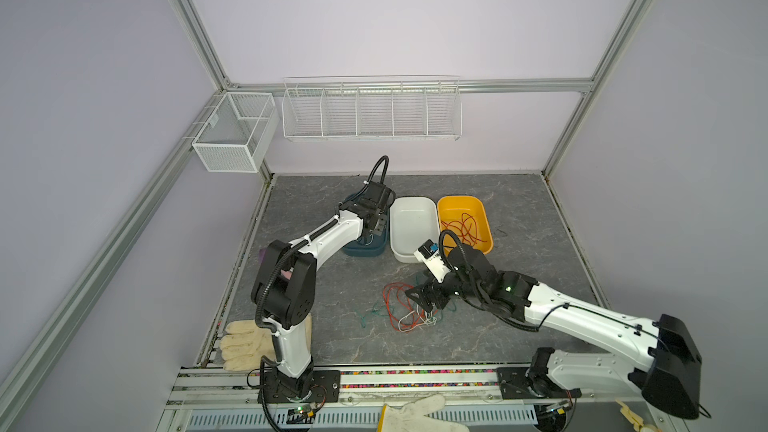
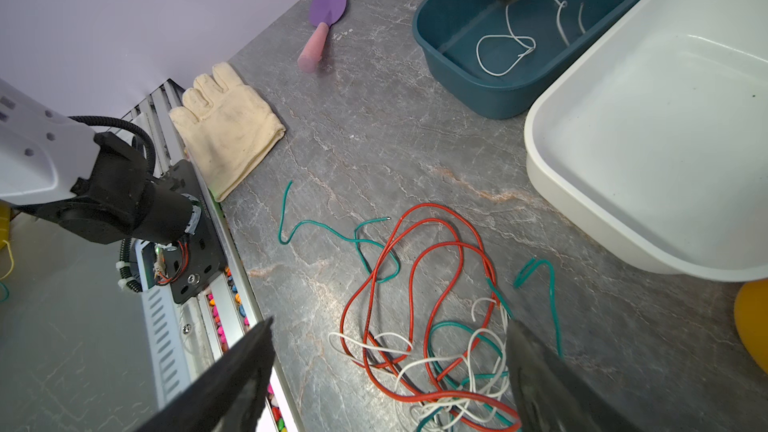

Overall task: Untangle the cables
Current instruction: 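Move the left gripper back down to the wire pile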

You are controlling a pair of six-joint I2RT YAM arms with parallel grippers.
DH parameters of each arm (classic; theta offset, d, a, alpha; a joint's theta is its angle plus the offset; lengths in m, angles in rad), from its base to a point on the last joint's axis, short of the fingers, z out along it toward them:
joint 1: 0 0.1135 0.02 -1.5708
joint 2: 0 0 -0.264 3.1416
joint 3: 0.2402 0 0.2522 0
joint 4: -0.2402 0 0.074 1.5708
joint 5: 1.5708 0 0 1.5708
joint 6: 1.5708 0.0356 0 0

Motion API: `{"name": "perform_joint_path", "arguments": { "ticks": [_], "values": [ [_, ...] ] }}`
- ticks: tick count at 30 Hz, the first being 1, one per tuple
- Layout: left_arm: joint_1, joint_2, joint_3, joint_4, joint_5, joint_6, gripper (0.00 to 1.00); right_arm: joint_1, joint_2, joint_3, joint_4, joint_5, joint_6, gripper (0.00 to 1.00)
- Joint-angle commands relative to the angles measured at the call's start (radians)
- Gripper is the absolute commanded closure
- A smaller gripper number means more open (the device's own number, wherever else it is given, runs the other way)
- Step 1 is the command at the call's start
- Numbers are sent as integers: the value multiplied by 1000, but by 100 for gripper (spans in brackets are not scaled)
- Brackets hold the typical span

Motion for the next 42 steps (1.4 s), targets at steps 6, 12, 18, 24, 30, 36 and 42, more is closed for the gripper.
{"name": "perform_joint_path", "arguments": {
  "ticks": [6,12,18,24,30,36,42],
  "values": [
    [5,-126,46,-76,30,-71,54,9,-32,-14,0,63,-19,12],
    [3,-255,-16,-170,218,-268,53,8,-50,-15,-27,198,11,12],
    [-46,-457,-257,-95,392,-403,49,-19,-76,-28,-49,323,67,11],
    [-171,-611,-451,-78,380,-504,48,-107,-45,-22,-92,300,146,11],
    [-259,-762,-632,-56,369,-627,47,-169,-5,-20,-101,217,194,11],
    [-283,-956,-777,-125,354,-746,47,-181,28,-12,-113,208,205,11],
    [-289,-1160,-898,-202,355,-860,46,-183,57,-2,-117,193,210,11]
  ]
}}
